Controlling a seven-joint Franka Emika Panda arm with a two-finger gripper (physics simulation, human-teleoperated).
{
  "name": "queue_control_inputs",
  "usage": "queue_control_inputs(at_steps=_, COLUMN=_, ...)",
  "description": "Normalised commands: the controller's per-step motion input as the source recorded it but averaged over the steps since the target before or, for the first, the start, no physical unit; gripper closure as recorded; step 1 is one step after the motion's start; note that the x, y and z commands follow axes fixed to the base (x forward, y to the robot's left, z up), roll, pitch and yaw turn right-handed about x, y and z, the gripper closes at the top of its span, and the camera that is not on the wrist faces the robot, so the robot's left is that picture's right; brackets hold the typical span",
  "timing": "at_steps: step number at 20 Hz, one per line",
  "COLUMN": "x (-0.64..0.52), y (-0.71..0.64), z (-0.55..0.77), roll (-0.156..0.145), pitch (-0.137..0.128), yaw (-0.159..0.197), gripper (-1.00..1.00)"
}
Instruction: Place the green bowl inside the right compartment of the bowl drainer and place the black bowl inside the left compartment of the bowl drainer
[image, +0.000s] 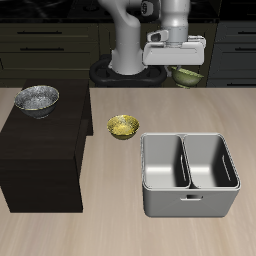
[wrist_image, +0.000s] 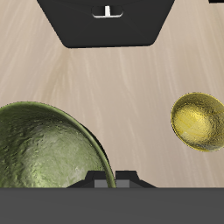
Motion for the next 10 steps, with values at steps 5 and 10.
queue_control_inputs(at_steps=5, x=-0.06, y=0.02, z=0.41, roll=0.012, pitch=-0.059, yaw=-0.008, gripper=1.00)
queue_control_inputs(at_steps=10, x=0.09, y=-0.09, z=0.26, roll=0.011, pitch=0.030, yaw=-0.035, gripper=1.00)
